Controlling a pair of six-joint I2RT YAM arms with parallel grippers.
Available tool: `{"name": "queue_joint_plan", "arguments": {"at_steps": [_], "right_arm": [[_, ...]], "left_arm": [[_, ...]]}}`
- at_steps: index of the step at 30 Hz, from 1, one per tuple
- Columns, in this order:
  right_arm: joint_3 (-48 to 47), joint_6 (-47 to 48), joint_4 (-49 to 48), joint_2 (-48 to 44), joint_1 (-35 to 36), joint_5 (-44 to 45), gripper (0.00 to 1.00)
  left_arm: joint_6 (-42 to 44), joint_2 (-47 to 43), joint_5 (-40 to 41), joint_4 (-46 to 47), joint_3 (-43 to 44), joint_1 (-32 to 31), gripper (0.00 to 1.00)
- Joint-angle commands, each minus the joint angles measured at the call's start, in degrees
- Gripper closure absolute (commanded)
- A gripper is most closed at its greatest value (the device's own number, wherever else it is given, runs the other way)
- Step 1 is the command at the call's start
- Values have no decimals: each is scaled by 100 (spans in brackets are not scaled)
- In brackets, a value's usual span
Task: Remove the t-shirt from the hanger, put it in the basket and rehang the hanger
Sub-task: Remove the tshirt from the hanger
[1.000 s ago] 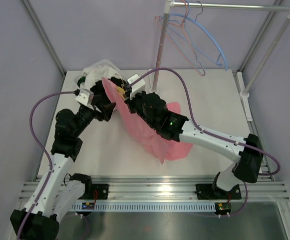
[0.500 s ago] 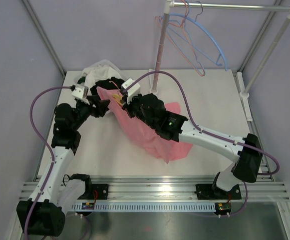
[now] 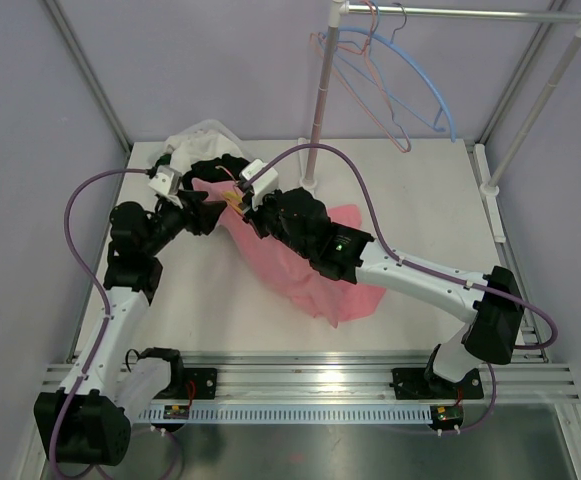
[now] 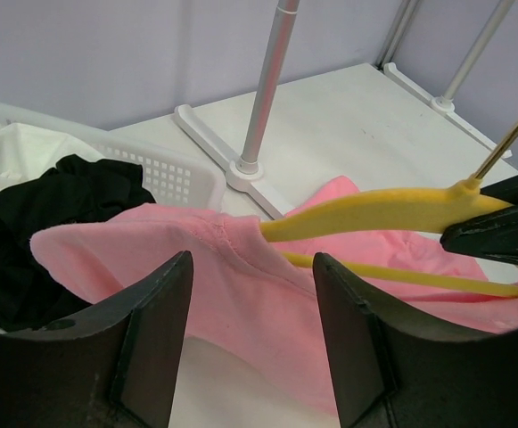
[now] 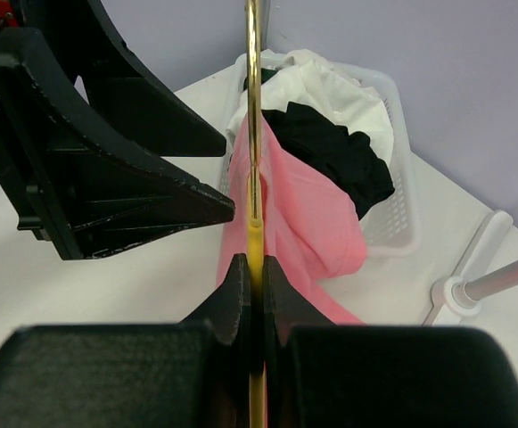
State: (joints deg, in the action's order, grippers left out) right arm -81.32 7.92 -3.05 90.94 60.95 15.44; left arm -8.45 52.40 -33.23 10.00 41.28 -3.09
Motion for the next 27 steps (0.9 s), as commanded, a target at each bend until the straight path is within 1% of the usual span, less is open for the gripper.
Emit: {"name": "queue_joint_plan", "arguments": {"at_steps": [1, 3, 4, 5, 8, 11, 14, 17, 19, 20, 24, 27], "right_arm": [[-306, 34, -196, -41, -21, -59, 100], [-297, 34, -196, -50, -22, -94, 100], [-297, 25, -196, -58, -13, -111, 100], [-297, 25, -187, -58, -21, -138, 100], [-314, 43, -117, -58, -21, -243, 100], [-349, 43, -47, -41, -13, -313, 100], [-358, 60, -20, -58, -13, -392, 100], [-376, 87, 59, -67, -4, -542, 100], [-402, 95, 138, -76, 5, -603, 100], [-411, 95, 173, -76, 5, -604, 100], [-402, 104, 217, -111, 5, -630, 100], [-367, 113, 235, -181, 14, -578, 100]], "left_arm": [[27, 68, -131, 169, 328, 19, 41], [45, 103, -148, 169, 346, 19, 44], [45, 138, -174, 160, 355, 19, 49], [54, 165, -183, 152, 372, 19, 52], [71, 261, -166, 99, 434, 19, 58], [106, 323, -70, 90, 451, 19, 60], [142, 376, 89, 20, 495, 19, 57], [150, 446, 177, -59, 548, 19, 57], [150, 499, 203, -103, 601, 19, 65], [168, 525, 203, -173, 636, 19, 77], [177, 683, 195, -279, 733, 19, 100], [186, 692, 194, -271, 741, 19, 100]]}}
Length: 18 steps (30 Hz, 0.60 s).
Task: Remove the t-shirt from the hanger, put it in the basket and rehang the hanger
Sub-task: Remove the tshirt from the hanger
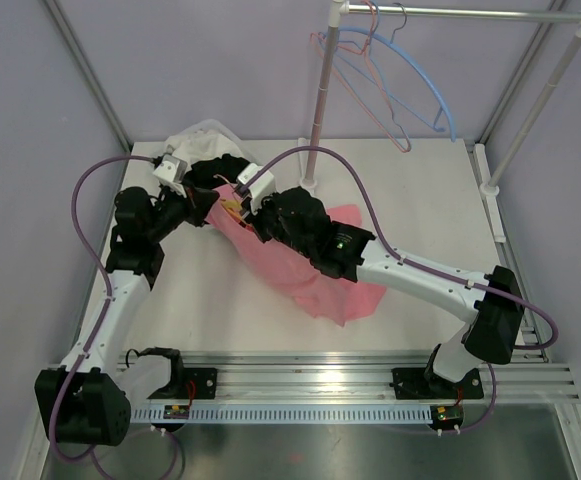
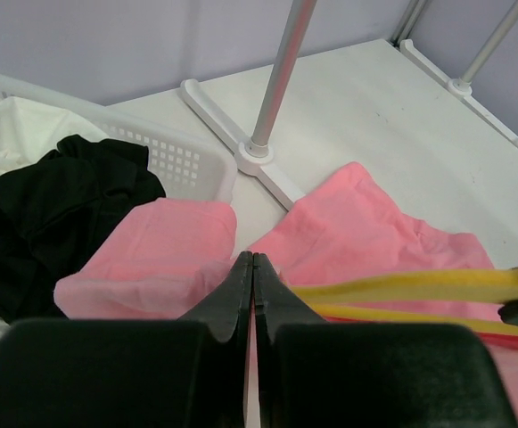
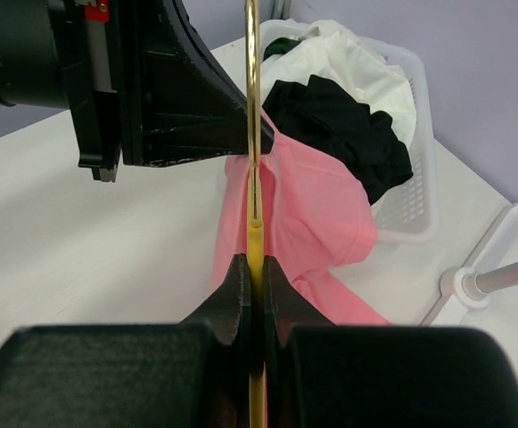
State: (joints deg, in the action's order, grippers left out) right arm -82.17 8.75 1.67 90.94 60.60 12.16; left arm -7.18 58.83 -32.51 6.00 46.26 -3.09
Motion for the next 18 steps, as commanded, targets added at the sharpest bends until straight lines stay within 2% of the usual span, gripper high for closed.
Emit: {"name": "queue_joint_plan", "arguments": {"at_steps": [1, 9, 16, 17, 18], "right_arm": [[-282, 39, -229, -199, 40, -215, 100], [-203, 170, 35, -392, 48, -4, 100], [-168, 232, 255, -542, 48, 251, 100], [-150, 223, 220, -559, 40, 295, 100], [-133, 215, 202, -577, 40, 400, 100]], "left_arm": [[50, 41, 166, 121, 234, 19, 100], [15, 111, 509, 24, 313, 28, 100], [41, 85, 325, 24, 305, 28, 99], [50, 15, 272, 41, 287, 28, 81], [67, -20, 115, 68, 226, 28, 72]]}}
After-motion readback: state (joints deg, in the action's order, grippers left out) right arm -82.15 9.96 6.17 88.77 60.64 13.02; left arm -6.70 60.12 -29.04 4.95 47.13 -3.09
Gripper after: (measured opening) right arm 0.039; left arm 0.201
